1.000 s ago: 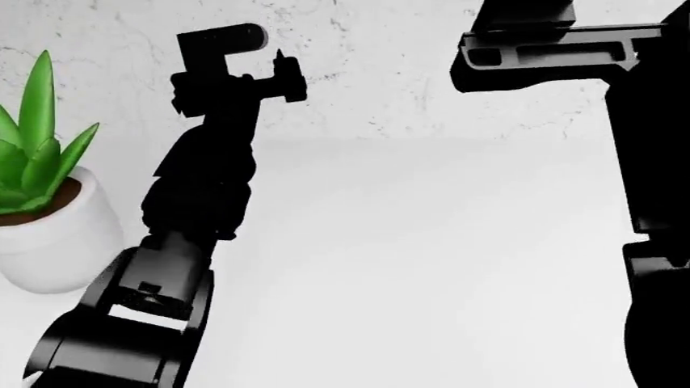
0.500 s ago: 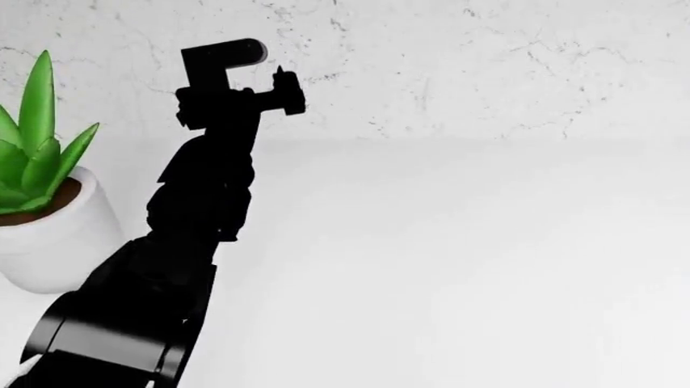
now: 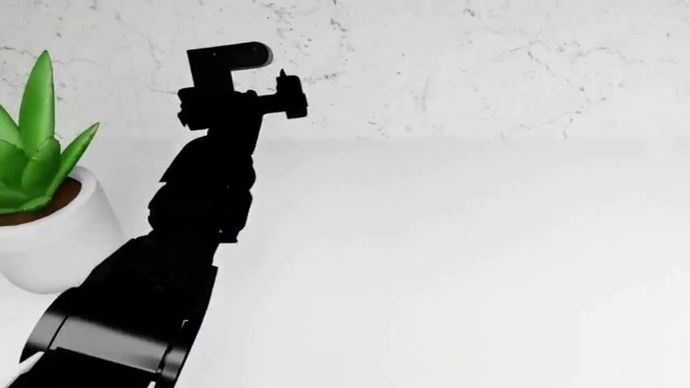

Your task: Pick the mug from the cabinet, place it under the coffee machine dispenser, and press the start button.

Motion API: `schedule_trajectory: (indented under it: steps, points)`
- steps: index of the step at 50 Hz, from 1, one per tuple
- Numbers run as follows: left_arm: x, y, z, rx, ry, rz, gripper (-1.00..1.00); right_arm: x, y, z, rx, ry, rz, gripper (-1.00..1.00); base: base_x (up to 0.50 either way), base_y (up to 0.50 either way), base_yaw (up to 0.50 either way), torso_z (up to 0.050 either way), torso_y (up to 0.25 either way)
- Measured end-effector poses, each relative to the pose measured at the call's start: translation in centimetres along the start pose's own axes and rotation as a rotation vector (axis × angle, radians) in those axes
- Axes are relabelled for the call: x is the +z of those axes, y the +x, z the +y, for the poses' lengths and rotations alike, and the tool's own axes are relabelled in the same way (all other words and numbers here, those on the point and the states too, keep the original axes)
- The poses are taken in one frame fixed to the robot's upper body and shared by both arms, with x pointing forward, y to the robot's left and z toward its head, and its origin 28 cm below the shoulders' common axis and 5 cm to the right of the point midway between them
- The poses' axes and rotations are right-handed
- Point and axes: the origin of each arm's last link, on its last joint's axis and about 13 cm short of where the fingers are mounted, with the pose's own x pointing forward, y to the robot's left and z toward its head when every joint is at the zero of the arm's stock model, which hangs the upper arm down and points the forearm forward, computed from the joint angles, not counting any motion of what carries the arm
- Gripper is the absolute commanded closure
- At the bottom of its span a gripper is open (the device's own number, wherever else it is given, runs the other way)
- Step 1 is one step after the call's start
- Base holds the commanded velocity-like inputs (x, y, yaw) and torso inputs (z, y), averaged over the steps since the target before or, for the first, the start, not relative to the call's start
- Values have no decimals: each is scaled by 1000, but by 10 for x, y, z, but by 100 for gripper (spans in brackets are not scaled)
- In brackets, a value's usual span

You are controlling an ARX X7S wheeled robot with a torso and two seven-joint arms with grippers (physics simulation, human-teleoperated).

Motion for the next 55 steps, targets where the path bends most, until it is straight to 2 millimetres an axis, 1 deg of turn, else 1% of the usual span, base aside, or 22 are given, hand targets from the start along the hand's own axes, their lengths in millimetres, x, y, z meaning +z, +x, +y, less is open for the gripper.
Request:
schedule_trajectory:
  steps: [5,10,18,25,32,51,52,55]
  points:
    - [0,0,0,-1,2,0,-100,-6,21,-1,-20,11,53,-100,0,0,0,0,0]
    - [0,0,0,-3,2,0,-100,-16,39,-4,-48,11,112,-100,0,0,0,0,0]
    - [0,0,0,-7,2,1,-100,-37,58,-9,-82,9,206,-100,0,0,0,0,0]
    - [0,0,0,-7,4,2,-100,-52,66,-11,-93,11,274,-100,0,0,0,0,0]
    - [0,0,0,-8,5,2,-100,-65,71,-12,-98,11,328,-100,0,0,0,0,0]
    - [0,0,0,-12,6,-1,-100,-68,80,-15,-92,75,361,-100,2,0,0,0,0]
    - [0,0,0,-12,6,-1,-100,-68,80,-15,-90,74,362,100,0,0,0,0,0]
    - [0,0,0,-13,7,-2,-100,-69,83,-18,-109,58,369,100,0,0,0,0,0]
